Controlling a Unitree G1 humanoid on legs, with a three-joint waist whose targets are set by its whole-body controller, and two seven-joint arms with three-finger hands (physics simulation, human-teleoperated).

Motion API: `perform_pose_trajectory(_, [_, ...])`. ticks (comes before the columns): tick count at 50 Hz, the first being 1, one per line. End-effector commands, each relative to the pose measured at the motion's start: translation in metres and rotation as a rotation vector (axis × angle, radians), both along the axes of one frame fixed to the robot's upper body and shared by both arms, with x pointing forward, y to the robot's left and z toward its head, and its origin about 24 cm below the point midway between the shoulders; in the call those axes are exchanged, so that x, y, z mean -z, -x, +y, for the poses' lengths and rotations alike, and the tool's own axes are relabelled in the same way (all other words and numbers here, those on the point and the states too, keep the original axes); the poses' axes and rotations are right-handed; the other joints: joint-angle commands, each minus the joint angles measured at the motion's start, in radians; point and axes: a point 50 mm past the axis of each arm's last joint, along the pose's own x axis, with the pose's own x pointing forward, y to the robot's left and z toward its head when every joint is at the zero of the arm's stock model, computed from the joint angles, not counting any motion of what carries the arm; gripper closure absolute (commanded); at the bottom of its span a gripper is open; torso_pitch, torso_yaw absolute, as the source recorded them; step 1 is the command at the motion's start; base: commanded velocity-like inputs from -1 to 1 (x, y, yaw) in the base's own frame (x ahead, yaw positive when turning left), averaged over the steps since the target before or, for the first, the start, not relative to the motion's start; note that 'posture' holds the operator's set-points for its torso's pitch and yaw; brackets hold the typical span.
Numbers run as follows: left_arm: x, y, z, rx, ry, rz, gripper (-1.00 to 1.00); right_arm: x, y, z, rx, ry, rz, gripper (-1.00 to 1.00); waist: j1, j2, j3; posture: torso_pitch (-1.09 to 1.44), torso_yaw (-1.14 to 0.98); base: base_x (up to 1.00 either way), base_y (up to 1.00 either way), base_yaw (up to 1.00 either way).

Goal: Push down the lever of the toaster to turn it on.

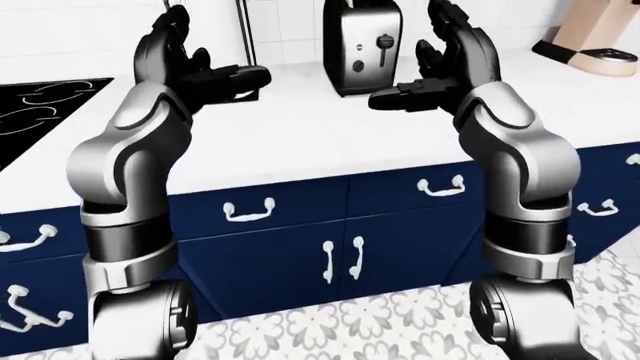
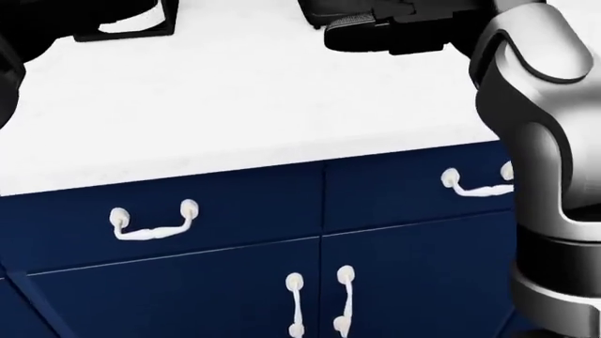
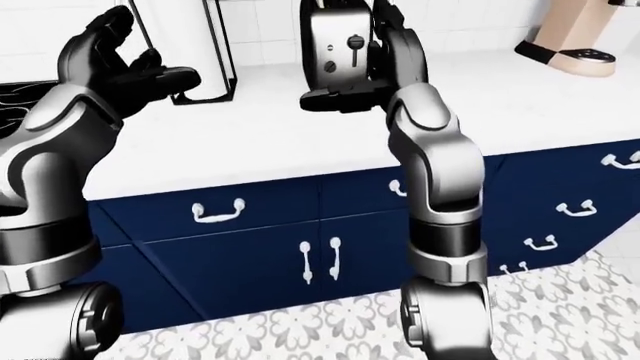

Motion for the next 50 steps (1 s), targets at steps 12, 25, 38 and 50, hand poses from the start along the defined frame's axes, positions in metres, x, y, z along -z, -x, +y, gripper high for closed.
perform_pose_trajectory(12, [-0.0251,0.0083,-0.0055,0.026,-0.001,-0.119,-1.0,-0.0253,0.0081,-0.0056,0.024,-0.009,-0.124,-1.0,-0.002,-0.09,-0.034,0.0,0.0,0.24,0.0,0.0])
perform_pose_trajectory(25, [-0.0251,0.008,-0.0051,0.026,-0.001,-0.12,-1.0,-0.0261,0.0089,-0.0045,0.025,-0.007,-0.121,-1.0,-0.012,0.033,-0.033,0.0,0.0,0.24,0.0,0.0])
perform_pose_trajectory(38, [-0.0261,0.0087,-0.0053,0.027,-0.001,-0.121,-1.0,-0.0246,0.0082,-0.0047,0.026,-0.006,-0.118,-1.0,-0.002,-0.09,-0.039,0.0,0.0,0.14,0.0,0.0])
perform_pose_trajectory(50, [-0.0268,0.0096,-0.0055,0.027,0.0,-0.122,-1.0,-0.0239,0.0071,-0.0045,0.035,0.0,-0.114,-1.0,-0.025,-0.016,-0.026,0.0,0.0,0.02,0.0,0.0])
